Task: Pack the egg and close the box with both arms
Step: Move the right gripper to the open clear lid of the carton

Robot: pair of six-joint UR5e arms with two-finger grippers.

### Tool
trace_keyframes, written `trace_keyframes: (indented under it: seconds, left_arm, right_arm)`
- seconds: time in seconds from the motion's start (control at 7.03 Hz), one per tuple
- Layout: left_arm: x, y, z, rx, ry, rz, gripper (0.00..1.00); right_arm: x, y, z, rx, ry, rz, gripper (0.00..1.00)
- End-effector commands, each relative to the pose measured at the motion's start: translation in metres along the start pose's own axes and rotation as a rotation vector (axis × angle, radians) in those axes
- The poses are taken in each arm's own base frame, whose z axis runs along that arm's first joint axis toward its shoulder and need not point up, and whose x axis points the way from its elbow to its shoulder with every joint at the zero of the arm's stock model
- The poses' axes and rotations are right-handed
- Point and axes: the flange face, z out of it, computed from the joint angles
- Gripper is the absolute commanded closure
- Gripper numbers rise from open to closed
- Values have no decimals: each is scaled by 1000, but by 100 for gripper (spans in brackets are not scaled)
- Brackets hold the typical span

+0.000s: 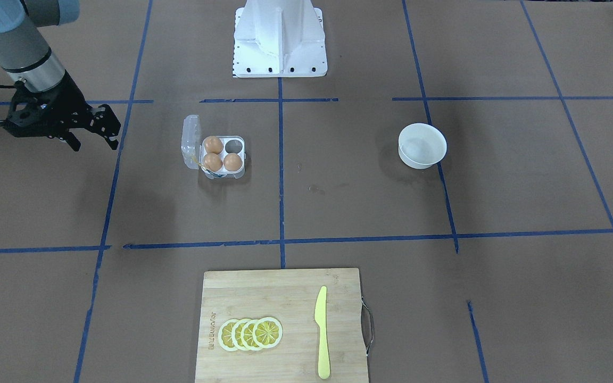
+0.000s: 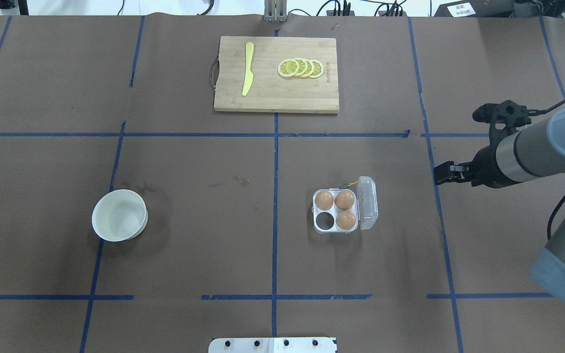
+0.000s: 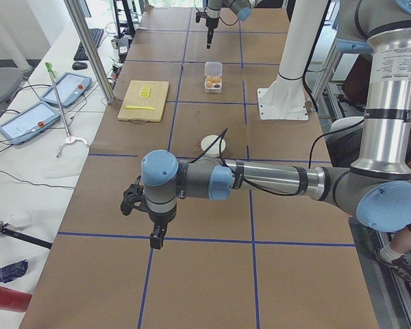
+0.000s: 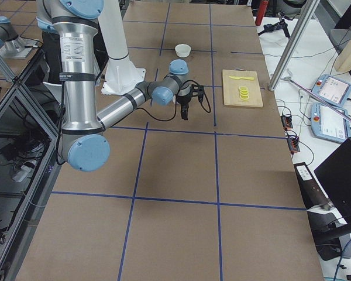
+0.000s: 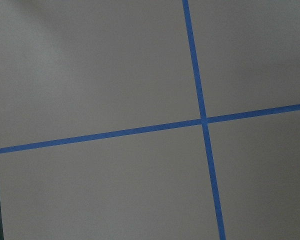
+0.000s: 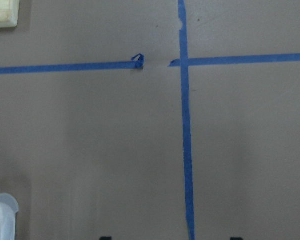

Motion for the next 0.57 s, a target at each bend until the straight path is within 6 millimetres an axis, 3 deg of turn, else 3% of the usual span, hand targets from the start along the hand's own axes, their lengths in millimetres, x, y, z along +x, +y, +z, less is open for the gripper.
trace_keyframes:
  seconds: [0.0,0.28,0.43]
  left_arm:
    - [1,-1,0,2,1,4,0]
    - [1,-1,0,6,1,6,0]
    - [0,-1,0,5,0,4,0]
  right_arm:
    - [-38,50,34,2,31,-22,12]
    - [-100,74,39,10,-27,1,13]
    - [-140,82,39,28,-71,16,13]
